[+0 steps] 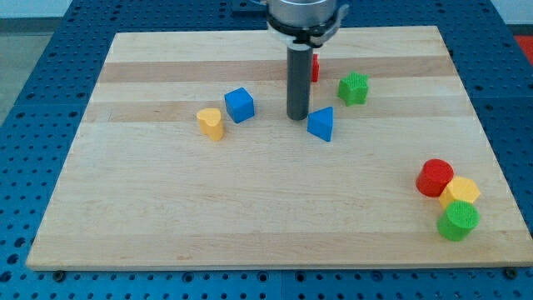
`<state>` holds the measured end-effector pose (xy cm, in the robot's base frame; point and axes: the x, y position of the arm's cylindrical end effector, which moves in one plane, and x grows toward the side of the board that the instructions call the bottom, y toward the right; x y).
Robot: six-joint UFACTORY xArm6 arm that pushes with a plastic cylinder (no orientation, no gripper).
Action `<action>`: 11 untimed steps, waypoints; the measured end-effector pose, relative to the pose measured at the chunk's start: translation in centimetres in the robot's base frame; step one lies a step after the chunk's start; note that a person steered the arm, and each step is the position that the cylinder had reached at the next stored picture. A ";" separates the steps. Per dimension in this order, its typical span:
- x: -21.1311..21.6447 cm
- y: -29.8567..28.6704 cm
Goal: Slide the triangle to the left side of the hexagon
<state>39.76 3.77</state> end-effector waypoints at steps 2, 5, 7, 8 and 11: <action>1.3 4.2; 4.9 3.1; 9.5 3.1; 11.6 3.2; 12.8 7.3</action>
<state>52.57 11.06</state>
